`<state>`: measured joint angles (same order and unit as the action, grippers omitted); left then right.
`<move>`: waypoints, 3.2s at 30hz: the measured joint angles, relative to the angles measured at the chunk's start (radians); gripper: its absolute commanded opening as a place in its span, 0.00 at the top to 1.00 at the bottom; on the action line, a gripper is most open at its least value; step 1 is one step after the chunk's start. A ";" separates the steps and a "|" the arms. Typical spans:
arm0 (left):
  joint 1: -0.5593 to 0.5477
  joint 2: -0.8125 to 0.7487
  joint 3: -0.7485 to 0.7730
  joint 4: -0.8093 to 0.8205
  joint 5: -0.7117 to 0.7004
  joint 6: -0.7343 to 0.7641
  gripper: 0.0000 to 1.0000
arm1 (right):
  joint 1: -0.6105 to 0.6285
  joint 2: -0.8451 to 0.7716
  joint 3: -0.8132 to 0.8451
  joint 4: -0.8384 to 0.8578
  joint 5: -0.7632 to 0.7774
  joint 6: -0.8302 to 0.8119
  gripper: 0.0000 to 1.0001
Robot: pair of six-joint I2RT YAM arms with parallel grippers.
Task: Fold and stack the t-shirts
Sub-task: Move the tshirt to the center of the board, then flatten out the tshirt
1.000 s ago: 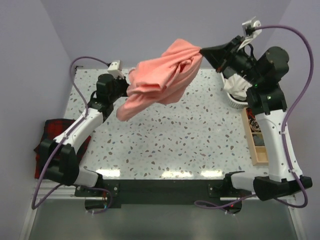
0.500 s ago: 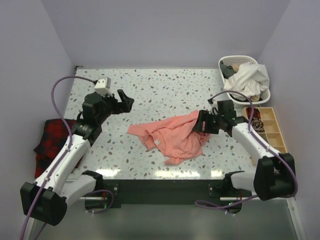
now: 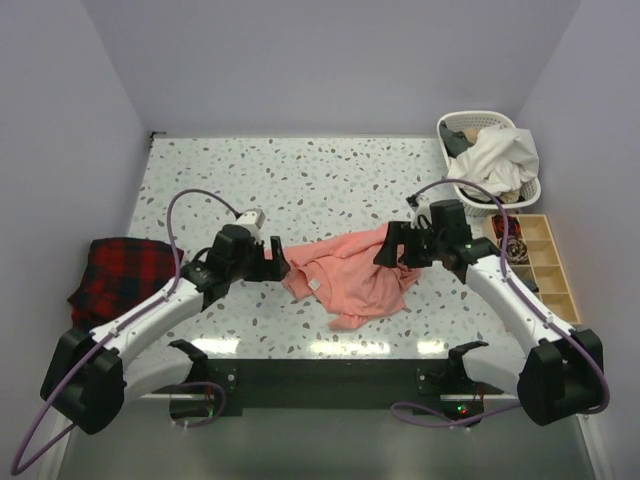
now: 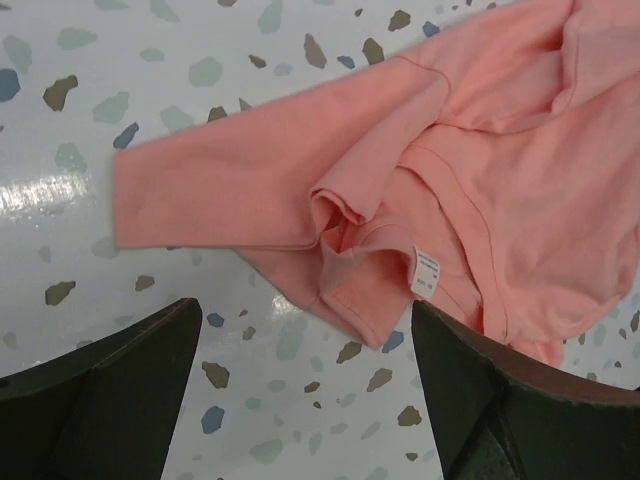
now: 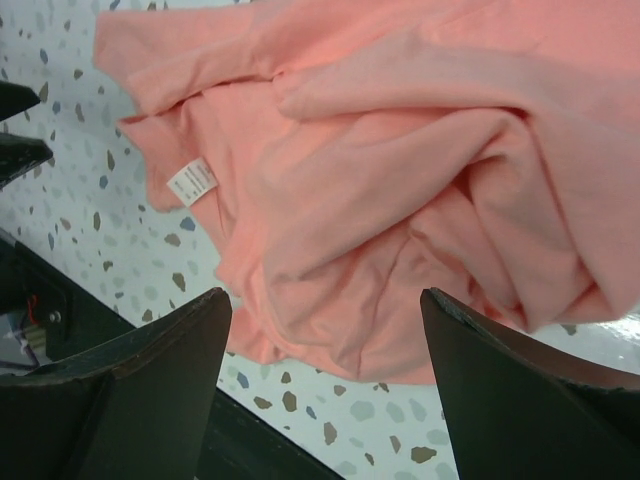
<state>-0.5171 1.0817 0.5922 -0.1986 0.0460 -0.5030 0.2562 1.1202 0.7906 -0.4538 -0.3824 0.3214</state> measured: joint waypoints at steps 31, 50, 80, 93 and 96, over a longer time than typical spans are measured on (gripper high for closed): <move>-0.062 0.366 0.080 0.155 0.062 -0.097 1.00 | 0.076 0.048 -0.008 0.032 0.103 -0.002 0.60; -0.026 -0.048 0.578 -0.343 -0.299 0.141 1.00 | 0.076 0.060 -0.027 0.003 0.146 -0.001 0.79; -0.027 -0.317 0.088 -0.586 -0.171 -0.280 0.00 | 0.082 0.575 0.381 0.093 0.060 -0.046 0.22; -0.025 -0.048 0.206 -0.423 -0.568 -0.317 0.00 | 0.127 0.778 0.794 0.031 0.047 -0.130 0.21; -0.006 0.080 0.204 -0.354 -0.611 -0.315 0.00 | 0.136 0.860 0.852 -0.007 0.048 -0.141 0.21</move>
<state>-0.5228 1.1618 0.7967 -0.5522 -0.5648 -0.8181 0.3920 1.9804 1.6428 -0.4610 -0.3340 0.1806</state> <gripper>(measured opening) 0.997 0.792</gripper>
